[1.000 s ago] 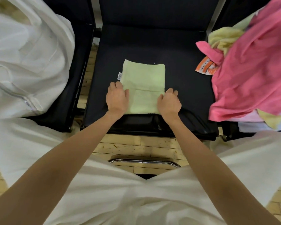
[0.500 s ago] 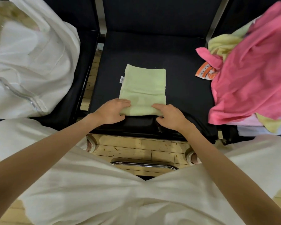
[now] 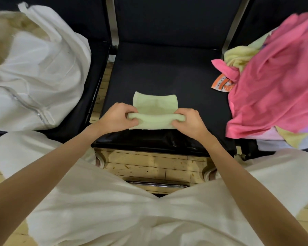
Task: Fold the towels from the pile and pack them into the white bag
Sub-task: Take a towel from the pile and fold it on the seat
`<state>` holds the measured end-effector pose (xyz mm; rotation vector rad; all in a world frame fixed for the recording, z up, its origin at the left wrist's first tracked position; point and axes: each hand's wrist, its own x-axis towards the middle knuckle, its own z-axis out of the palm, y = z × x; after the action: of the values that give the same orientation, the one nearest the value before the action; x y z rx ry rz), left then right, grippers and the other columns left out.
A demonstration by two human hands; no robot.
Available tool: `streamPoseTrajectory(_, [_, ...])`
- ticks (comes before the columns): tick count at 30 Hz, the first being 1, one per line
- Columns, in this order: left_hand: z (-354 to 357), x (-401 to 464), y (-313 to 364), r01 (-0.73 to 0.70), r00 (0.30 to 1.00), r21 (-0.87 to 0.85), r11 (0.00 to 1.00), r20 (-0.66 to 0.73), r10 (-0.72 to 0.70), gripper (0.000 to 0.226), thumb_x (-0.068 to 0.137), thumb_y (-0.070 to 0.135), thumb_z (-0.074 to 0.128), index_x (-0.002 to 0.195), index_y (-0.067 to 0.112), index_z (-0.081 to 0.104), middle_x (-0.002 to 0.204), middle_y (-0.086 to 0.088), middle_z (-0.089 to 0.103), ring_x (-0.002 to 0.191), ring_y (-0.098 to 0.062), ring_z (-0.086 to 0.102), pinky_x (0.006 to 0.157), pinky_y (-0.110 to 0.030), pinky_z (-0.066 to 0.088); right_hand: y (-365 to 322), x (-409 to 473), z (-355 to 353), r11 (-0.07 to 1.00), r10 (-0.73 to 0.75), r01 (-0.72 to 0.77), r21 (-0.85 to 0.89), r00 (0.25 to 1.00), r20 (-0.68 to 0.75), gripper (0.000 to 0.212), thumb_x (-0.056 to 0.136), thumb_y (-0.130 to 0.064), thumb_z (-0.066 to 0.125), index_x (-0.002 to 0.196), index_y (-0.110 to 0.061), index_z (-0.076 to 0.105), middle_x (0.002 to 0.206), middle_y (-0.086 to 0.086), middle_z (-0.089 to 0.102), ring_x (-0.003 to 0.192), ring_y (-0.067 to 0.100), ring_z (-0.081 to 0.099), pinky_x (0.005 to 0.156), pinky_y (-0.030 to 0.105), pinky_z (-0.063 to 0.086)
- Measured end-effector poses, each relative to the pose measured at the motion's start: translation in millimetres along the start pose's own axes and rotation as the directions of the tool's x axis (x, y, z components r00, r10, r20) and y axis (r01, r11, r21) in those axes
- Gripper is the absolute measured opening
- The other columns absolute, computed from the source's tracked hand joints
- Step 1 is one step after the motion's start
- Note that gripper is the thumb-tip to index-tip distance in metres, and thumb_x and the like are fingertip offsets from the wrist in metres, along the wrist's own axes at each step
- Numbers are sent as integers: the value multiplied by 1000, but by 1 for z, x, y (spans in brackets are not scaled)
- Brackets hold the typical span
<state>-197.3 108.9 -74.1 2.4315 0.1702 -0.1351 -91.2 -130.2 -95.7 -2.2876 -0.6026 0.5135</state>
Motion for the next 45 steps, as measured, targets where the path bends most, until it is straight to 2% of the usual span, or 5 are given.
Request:
streamPoseTrajectory(14, [3, 59, -7, 435, 813, -655, 618, -9, -582, 53, 85, 13, 67, 133, 9, 44, 117, -5, 56, 105, -17, 56, 87, -31, 50, 0, 60, 25, 619, 561, -404, 673, 828, -19, 39, 84, -22, 66, 119, -14, 52, 119, 4, 56, 103, 17, 57, 82, 29, 48])
streamPoseTrajectory(22, [31, 68, -29, 393, 859, -306, 867, -214, -465, 51, 82, 11, 66, 128, 9, 44, 119, -7, 56, 107, -21, 55, 87, -32, 47, 10, 74, 47, 782, 545, -406, 472, 813, -205, 40, 86, -17, 66, 119, -7, 48, 107, 7, 57, 101, 22, 59, 87, 31, 49])
streamPoseTrajectory(29, [39, 65, -20, 538, 838, 90, 838, -170, -519, 35, 81, 34, 63, 96, 4, 57, 118, -14, 45, 111, -31, 44, 92, -40, 41, 5, 72, 51, 817, 542, -571, -81, 808, -232, 53, 89, -47, 56, 114, 0, 59, 130, 21, 46, 123, 37, 42, 103, 43, 33])
streamPoseTrajectory(38, [-11, 34, -18, 398, 837, -266, 878, -287, -466, 24, 88, 22, 61, 100, 7, 46, 90, -2, 54, 83, -19, 54, 65, -29, 39, -70, 66, 50, 862, 402, -304, 406, 898, -181, 37, 97, -33, 50, 116, -2, 46, 94, 0, 53, 91, 16, 54, 64, 24, 41])
streamPoseTrajectory(45, [-141, -24, -44, 198, 733, -327, 924, -577, -361, 32, 87, 22, 66, 111, 6, 54, 103, -5, 61, 93, -17, 57, 77, -29, 45, -186, 87, 67, 660, 287, -252, 708, 955, 72, 28, 91, -19, 63, 114, -4, 59, 110, 6, 65, 99, 16, 63, 80, 29, 55])
